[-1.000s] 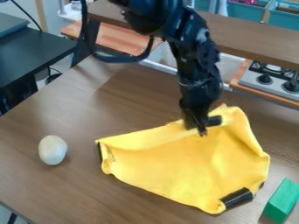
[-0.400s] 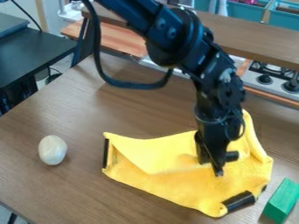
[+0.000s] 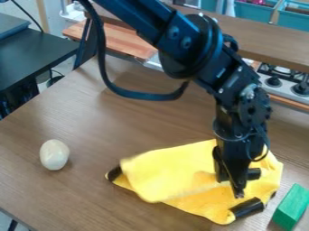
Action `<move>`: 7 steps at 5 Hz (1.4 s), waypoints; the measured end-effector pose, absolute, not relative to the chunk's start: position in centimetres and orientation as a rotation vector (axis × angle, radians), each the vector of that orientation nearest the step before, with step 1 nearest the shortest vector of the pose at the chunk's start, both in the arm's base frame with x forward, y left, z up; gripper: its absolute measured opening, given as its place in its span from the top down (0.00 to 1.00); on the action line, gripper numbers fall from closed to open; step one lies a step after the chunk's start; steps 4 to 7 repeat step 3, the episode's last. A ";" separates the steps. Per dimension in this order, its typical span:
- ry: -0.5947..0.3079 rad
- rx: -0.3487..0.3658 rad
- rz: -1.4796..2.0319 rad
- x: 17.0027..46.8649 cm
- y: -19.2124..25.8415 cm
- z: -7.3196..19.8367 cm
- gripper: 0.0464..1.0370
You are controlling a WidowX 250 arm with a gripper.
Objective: Fold the cloth from top left to bottom right
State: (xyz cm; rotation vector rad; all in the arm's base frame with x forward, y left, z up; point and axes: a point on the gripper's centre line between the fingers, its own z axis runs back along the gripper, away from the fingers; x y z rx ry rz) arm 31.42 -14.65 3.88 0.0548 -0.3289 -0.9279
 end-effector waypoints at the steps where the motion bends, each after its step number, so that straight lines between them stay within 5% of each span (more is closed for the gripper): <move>1: -0.308 0.043 -0.955 30.8 -15.5 3.4 0.98; 2: -0.257 0.046 -0.967 30.6 -15.5 1.7 0.83; 3: -0.218 0.034 -0.974 30.5 -15.4 0.4 0.57; 7: -0.218 0.034 -0.974 30.5 -15.4 0.4 0.57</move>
